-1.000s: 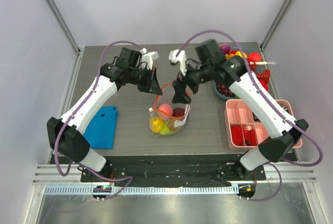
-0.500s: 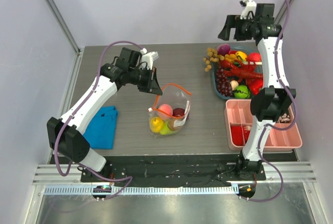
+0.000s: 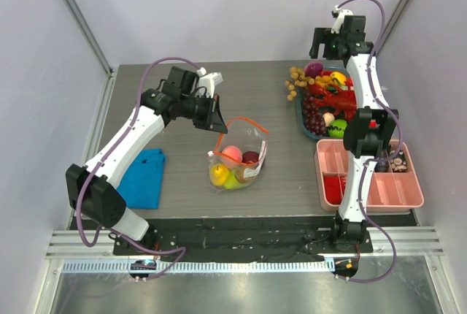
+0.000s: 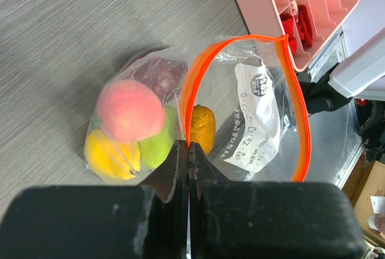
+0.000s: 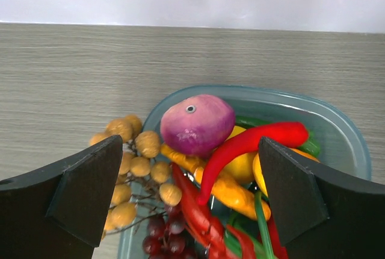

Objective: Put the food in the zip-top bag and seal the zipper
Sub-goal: Pick up the fake fruit from the bin.

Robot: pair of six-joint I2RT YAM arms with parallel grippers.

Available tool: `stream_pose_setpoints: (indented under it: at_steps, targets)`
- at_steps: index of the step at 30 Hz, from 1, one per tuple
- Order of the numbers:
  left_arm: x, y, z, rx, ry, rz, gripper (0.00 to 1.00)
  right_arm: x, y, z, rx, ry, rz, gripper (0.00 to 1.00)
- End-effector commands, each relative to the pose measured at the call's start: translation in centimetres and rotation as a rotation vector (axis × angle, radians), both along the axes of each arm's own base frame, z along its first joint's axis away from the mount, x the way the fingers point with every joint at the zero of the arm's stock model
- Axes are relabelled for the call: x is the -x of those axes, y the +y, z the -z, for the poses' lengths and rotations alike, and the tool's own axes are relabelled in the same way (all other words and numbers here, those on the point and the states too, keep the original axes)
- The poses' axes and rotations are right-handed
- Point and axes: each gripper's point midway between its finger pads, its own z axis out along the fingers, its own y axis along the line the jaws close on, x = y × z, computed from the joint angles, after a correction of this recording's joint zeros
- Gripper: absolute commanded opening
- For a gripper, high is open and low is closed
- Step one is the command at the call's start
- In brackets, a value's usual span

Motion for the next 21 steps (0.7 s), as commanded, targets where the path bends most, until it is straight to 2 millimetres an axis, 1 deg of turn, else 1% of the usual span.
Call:
stream_pose_setpoints:
  at_steps: [1,4,7,12,13,15,21]
  targets:
    - [-0.2,-0.3,-0.6,0.011,-0.036,0.02,0.0,-2.0,-0.5,-0.6,0.036,-0.078,0.01,1.0]
    - [0.0,-0.2,-0.2,0.007,-0.027,0.018,0.0,-2.4,-0.3,1.2,0.05,-0.057,-0.001,1.0]
    - [0.0,-0.1,0.3,0.002,-0.015,0.015,0.0,-2.8,-0.3,2.3,0.053,-0.048,-0.007,1.0]
    - [-0.1,-0.2,0.4,0.003,-0.013,0.013,0.0,-2.7,0.2,4.5,0.041,-0.007,-0.021,1.0]
    - [-0.1,-0.2,0.4,0.003,-0.011,0.014,0.0,-2.7,0.3,5.2,0.037,0.008,-0.023,1.0]
    - [0.0,-0.3,0.5,0.004,-0.006,0.015,0.0,-2.6,0.5,5.8,0.031,0.02,-0.025,1.0]
    - [-0.2,-0.3,0.9,-0.003,-0.001,0.015,0.0,-2.3,1.9,8.5,0.015,0.073,-0.044,1.0]
